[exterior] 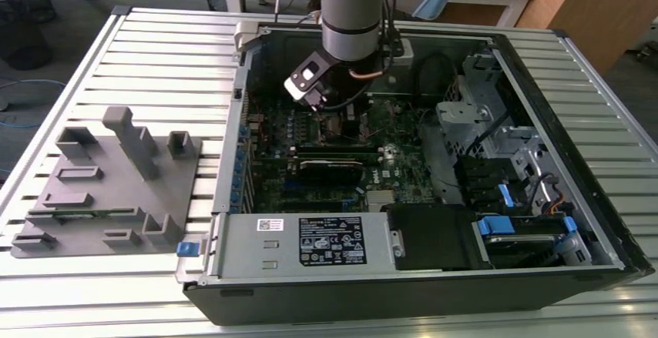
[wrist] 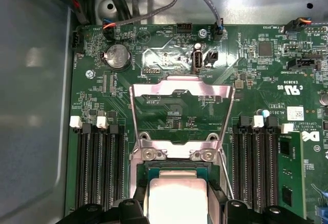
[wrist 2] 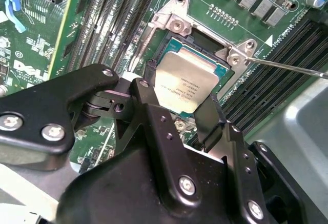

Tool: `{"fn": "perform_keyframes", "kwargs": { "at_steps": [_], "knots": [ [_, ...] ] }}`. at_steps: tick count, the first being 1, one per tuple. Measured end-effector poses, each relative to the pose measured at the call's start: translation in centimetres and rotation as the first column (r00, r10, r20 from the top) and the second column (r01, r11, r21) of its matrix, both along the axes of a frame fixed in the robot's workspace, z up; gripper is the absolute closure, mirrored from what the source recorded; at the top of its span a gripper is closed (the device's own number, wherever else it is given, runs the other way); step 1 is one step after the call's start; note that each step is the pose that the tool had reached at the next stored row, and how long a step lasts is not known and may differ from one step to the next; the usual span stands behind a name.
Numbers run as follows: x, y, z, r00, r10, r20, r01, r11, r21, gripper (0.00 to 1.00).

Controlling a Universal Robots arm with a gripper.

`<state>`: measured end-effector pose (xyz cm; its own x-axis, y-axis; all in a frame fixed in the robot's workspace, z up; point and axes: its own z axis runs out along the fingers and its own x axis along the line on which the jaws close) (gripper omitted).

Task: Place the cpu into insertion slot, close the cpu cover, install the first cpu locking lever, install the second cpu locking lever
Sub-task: 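Place the cpu into insertion slot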

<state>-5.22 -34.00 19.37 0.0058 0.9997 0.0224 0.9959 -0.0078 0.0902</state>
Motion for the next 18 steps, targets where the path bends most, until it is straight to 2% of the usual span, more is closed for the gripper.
{"fn": "perform_keyframes", "kwargs": {
  "at_steps": [18],
  "knots": [
    [0.09,0.08,-0.37,1.0,0.0,-0.0005,0.0,1.0,-0.0006,0.46]
  ]
}}
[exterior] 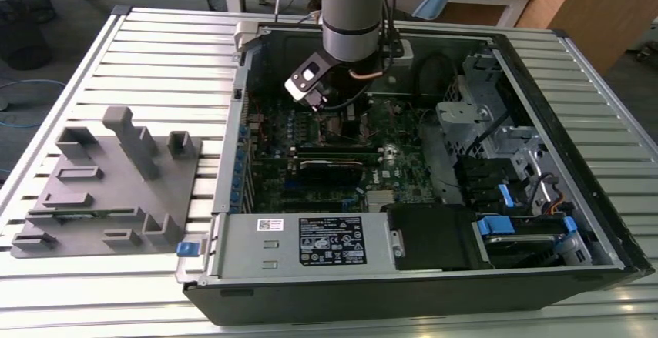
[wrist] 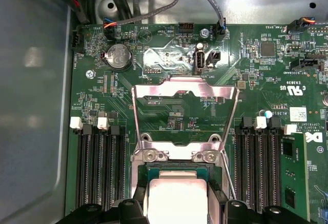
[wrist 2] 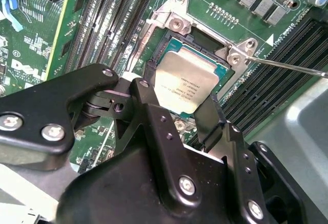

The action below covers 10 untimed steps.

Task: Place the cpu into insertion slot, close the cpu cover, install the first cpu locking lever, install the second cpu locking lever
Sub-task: 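Place the cpu into insertion slot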

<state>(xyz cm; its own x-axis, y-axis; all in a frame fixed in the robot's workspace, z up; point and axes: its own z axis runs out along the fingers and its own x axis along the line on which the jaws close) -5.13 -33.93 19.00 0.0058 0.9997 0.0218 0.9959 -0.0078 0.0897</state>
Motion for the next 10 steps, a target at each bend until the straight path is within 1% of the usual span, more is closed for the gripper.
{"fn": "perform_keyframes", "kwargs": {
  "at_steps": [10],
  "knots": [
    [0.0,-0.01,-0.01,1.0,0.0,-0.0002,0.0,1.0,-0.0002,0.46]
  ]
}}
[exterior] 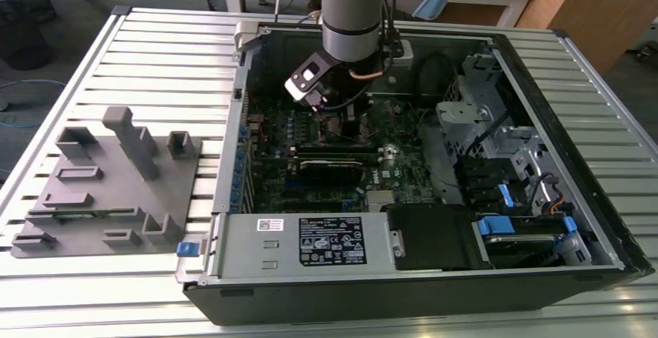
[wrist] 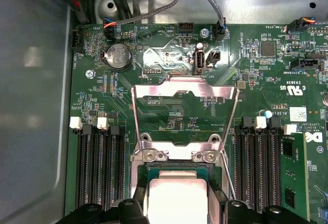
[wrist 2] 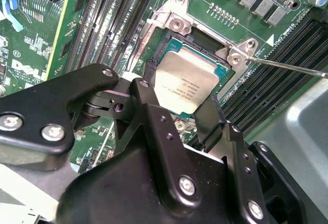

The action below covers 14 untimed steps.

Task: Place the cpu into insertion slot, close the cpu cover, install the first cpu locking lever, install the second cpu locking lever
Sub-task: 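Place the cpu into insertion slot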

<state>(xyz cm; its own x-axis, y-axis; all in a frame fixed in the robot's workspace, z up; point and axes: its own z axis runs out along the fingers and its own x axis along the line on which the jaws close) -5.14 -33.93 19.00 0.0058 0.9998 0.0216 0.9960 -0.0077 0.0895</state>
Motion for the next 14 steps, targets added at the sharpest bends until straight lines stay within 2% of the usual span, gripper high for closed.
{"fn": "perform_keyframes", "kwargs": {
  "at_steps": [6,7,14],
  "knots": [
    [0.03,0.04,-0.07,1.0,0.0,0.0011,0.0,1.0,0.0015,0.45],
    [0.03,0.04,-0.07,1.0,0.0,0.0011,0.0,1.0,0.0014,0.4],
    [0.03,0.05,0.06,1.0,0.0,0.0012,0.0,1.0,0.002,0.4]
  ]
}}
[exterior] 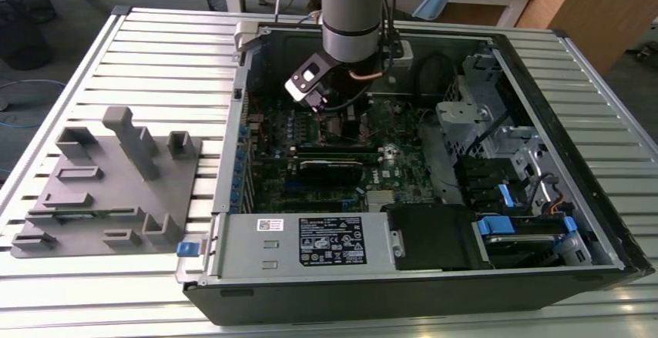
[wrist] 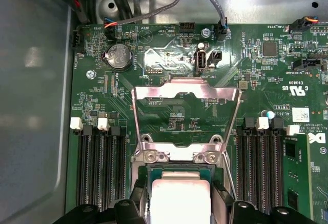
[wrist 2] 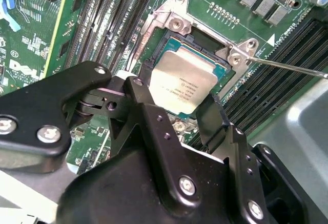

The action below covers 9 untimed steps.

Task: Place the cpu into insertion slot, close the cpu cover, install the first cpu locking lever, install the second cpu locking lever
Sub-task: 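Place the cpu into insertion slot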

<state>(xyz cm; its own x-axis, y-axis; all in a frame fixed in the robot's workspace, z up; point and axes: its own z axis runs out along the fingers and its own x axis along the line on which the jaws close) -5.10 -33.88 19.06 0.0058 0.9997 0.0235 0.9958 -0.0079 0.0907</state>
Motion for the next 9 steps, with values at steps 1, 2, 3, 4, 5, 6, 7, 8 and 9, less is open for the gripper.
{"fn": "perform_keyframes", "kwargs": {
  "at_steps": [1,2,3,4,5,6,7,8,9],
  "knots": [
    [0.0,0.0,0.1,1.0,0.0,0.0,0.0,1.0,0.0,0.4],
    [0.0,0.0,0.26,1.0,0.0,-0.0003,0.0,1.0,-0.0004,0.4],
    [-0.01,-0.01,0.43,1.0,0.0,-0.0004,0.0,1.0,-0.0008,0.4],
    [-0.01,-0.01,0.56,1.0,0.0,-0.0004,0.0,1.0,-0.0008,0.4],
    [-0.01,-0.01,0.66,1.0,0.0,-0.0005,0.0,1.0,-0.0009,0.4],
    [-0.01,-0.01,0.73,1.0,0.0,-0.0005,0.0,1.0,-0.0009,0.4],
    [-0.01,-0.01,0.74,1.0,0.0,-0.0004,0.0,1.0,-0.0008,0.4],
    [0.0,-0.01,0.74,1.0,0.0,-0.0003,0.0,1.0,-0.0006,0.4],
    [0.0,-0.01,0.74,1.0,0.0,-0.0003,0.0,1.0,-0.0005,0.4]
  ]
}}
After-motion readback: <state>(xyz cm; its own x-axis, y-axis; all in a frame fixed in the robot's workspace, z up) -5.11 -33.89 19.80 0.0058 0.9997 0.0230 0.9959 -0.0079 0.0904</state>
